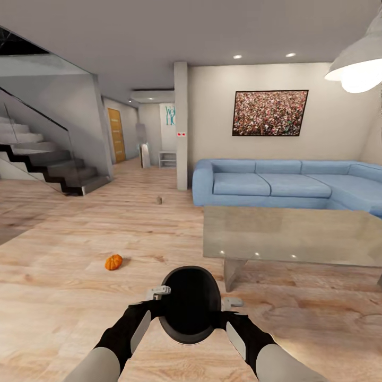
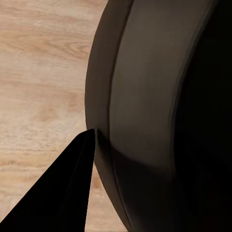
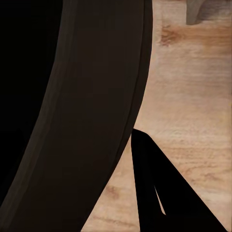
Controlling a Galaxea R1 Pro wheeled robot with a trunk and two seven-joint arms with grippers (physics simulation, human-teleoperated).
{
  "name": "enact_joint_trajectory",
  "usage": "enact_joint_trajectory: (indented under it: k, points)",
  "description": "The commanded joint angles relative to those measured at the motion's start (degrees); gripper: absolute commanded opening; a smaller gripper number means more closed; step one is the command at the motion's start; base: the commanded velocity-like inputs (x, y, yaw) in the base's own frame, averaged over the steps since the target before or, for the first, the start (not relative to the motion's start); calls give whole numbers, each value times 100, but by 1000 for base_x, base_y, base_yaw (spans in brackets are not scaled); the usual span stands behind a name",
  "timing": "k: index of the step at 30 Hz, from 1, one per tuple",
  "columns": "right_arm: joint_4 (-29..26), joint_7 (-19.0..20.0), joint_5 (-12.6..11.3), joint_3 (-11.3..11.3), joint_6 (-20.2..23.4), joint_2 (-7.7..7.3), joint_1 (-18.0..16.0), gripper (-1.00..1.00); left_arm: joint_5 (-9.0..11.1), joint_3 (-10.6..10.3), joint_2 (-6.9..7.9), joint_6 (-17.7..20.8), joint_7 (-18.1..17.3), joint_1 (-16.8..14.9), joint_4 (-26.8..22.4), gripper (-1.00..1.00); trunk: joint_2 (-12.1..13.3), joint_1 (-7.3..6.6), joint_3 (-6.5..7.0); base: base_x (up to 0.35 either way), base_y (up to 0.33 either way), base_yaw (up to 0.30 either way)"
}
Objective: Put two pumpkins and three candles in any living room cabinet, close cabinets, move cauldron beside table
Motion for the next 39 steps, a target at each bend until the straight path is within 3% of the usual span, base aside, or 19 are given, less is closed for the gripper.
enact_joint_trajectory:
  k: [1, 20, 39]
  points:
    - [-91, -34, -163, 179, -80, 5, -2, -100, 224, -61, -7, 19, -22, -1, 6, -100, -3, 1, -2, 227, 0, -100]
    - [-91, -34, -163, 179, -83, 5, -2, -100, 224, -61, -7, 19, -29, 0, -12, -100, -3, 1, 30, 26, 0, -52]
    - [-91, -34, -163, 179, -84, 5, -2, -100, 224, -61, -7, 19, -29, -1, -12, -100, -765, 418, -311, 0, 0, 0]
